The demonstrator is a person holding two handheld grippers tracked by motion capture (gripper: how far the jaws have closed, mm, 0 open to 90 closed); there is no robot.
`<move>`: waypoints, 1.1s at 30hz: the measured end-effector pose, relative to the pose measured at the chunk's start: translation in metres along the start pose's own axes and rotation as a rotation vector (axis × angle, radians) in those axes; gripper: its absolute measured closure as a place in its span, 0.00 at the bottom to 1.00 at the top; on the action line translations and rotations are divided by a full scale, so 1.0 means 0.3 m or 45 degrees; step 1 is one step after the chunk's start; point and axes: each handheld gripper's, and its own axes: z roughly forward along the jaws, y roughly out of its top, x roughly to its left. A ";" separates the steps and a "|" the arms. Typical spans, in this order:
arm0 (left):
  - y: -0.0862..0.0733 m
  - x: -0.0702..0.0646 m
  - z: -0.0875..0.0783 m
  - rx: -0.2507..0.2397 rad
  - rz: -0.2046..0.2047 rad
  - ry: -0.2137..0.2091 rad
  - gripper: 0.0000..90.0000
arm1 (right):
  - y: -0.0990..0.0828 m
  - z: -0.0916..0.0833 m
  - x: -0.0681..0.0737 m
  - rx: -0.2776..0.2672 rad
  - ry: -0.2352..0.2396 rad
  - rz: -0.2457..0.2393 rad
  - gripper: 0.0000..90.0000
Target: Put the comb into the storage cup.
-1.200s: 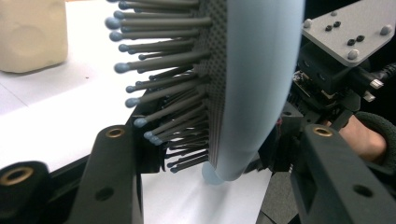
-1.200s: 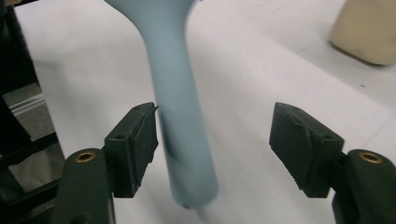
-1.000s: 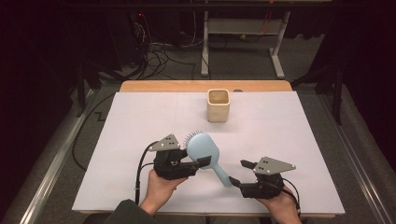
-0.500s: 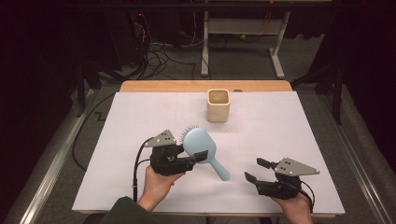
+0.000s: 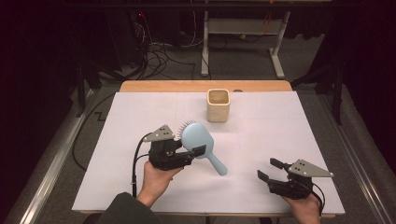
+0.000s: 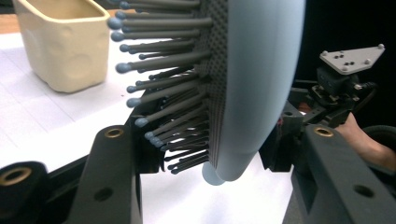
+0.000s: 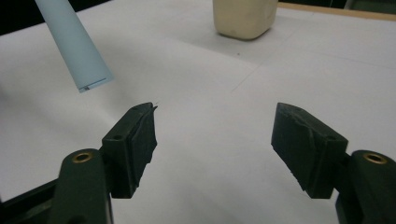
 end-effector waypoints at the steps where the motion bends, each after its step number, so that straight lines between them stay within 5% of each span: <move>1: 0.004 0.001 -0.002 -0.009 -0.003 0.007 0.57 | -0.003 -0.005 -0.004 -0.014 -0.004 0.000 0.35; 15: 0.077 0.039 0.001 0.013 0.015 0.081 0.57 | -0.048 -0.050 -0.051 -0.033 -0.071 0.003 0.34; 33: 0.160 0.105 0.006 -0.010 -0.036 0.131 0.57 | -0.051 -0.043 -0.048 -0.033 -0.053 0.020 0.33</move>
